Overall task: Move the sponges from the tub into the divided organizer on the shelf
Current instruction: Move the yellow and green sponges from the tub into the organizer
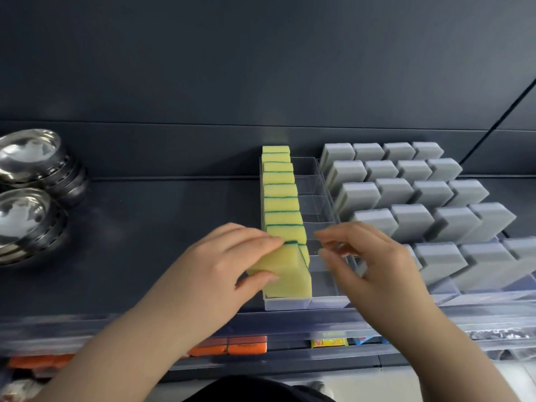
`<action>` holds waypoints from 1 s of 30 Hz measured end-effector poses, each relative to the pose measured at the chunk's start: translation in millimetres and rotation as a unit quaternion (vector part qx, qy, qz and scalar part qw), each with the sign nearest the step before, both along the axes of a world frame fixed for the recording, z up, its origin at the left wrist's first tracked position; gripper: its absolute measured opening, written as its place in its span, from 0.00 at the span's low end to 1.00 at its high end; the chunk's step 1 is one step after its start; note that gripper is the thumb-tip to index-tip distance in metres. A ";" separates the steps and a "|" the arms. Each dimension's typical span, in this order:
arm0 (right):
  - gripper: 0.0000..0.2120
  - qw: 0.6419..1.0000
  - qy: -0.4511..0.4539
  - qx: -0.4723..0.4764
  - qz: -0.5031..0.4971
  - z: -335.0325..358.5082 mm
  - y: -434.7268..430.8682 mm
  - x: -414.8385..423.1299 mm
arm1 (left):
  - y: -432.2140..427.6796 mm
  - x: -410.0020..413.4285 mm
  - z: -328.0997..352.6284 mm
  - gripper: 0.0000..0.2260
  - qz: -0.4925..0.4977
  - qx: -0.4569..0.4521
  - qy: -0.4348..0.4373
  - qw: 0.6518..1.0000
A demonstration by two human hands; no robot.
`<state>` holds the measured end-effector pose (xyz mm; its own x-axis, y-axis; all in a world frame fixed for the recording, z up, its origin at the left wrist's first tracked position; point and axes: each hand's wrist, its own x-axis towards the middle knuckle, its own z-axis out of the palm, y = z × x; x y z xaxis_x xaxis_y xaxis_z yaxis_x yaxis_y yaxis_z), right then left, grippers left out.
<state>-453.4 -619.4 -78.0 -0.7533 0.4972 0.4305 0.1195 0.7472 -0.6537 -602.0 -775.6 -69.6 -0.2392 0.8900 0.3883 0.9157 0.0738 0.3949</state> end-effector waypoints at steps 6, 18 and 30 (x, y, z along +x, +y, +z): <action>0.13 0.999 -0.008 -0.032 0.031 -5.6 -6.4 0.7 | 21.6 8.4 -6.9 0.19 -0.012 -0.021 0.027 0.999; 0.17 0.999 -0.020 0.012 0.038 -20.8 -8.6 -0.2 | 19.4 12.6 -2.7 0.17 0.025 -0.017 0.000 1.000; 0.14 0.995 -0.073 0.057 0.023 -28.5 -11.9 -0.1 | 15.0 8.6 -17.4 0.13 0.004 -0.033 -0.016 0.999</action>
<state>-453.6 -631.3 -106.4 -0.8325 0.4156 0.3665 0.1718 0.8224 -0.5423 -593.4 -760.6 -87.0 -0.2574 0.9117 0.3202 0.9019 0.1077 0.4183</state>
